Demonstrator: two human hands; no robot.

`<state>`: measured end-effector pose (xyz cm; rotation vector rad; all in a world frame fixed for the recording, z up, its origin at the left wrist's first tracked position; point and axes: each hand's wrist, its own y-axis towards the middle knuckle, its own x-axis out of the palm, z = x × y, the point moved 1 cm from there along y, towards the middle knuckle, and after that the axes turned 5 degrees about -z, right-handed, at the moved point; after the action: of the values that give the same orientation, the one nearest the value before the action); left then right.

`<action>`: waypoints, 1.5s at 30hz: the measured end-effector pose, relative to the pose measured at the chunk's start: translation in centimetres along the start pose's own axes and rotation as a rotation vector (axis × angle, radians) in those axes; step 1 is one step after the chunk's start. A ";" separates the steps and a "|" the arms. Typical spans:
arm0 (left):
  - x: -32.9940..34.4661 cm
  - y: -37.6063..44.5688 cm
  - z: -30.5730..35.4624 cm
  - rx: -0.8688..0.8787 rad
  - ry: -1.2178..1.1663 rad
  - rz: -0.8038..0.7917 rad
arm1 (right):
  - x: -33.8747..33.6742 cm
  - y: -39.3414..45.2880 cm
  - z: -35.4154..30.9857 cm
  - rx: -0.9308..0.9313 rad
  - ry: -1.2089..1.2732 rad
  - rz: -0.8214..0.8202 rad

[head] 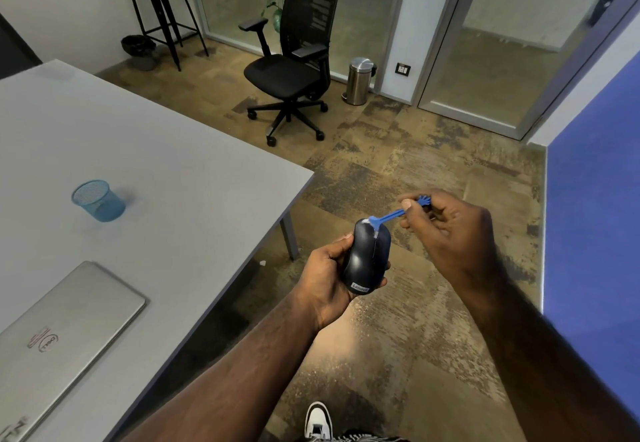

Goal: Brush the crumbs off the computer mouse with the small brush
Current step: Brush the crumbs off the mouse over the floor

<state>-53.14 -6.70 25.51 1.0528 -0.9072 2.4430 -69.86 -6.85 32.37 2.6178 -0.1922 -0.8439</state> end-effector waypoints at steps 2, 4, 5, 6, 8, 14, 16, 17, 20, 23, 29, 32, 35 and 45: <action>0.1 0.0 0.0 -0.001 0.007 0.010 | 0.2 -0.2 -0.4 -0.027 0.005 -0.052; 0.2 0.0 -0.1 0.003 0.013 0.008 | 0.2 0.1 -0.2 -0.019 -0.019 -0.033; 0.2 0.0 -0.2 0.007 0.018 0.002 | 0.2 0.3 0.0 -0.004 -0.034 -0.009; 0.3 -0.1 -0.2 0.011 0.020 -0.004 | 0.1 0.5 0.1 0.010 -0.044 0.009; 0.4 -0.1 -0.2 0.014 0.022 -0.017 | 0.0 0.5 -0.2 0.004 -0.036 -0.008; 0.1 -0.2 -0.2 0.015 0.022 0.011 | -0.2 0.3 -0.2 0.021 -0.039 -0.035; 0.1 -0.2 -0.2 0.022 0.013 0.013 | -0.7 0.3 0.2 0.055 -0.049 -0.004; 0.0 -0.2 0.0 0.025 0.007 0.014 | -0.8 0.1 0.2 0.050 -0.036 -0.014; -0.4 -0.1 0.2 0.031 -0.027 0.035 | -1.1 -0.7 -0.4 -0.022 0.018 -0.104; -0.7 -0.1 0.0 0.028 -0.062 0.047 | -1.4 -0.7 0.2 -0.015 0.009 -0.090; -0.5 0.0 0.2 0.031 -0.065 0.028 | -1.4 -1.1 0.0 -0.100 0.029 -0.126; -0.7 0.0 0.0 0.019 -0.058 0.042 | -1.6 -0.8 0.2 -0.064 -0.010 -0.082; -0.6 0.0 -0.2 0.007 -0.044 0.035 | -1.5 -0.6 0.4 -0.034 -0.031 -0.066; -0.8 -0.1 0.4 0.021 -0.112 0.073 | -0.8 -1.6 0.0 -0.147 -0.017 -0.168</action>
<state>-52.35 -6.99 25.19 1.1947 -0.9726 2.4783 -70.49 -5.17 32.11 2.5148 0.0845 -0.8998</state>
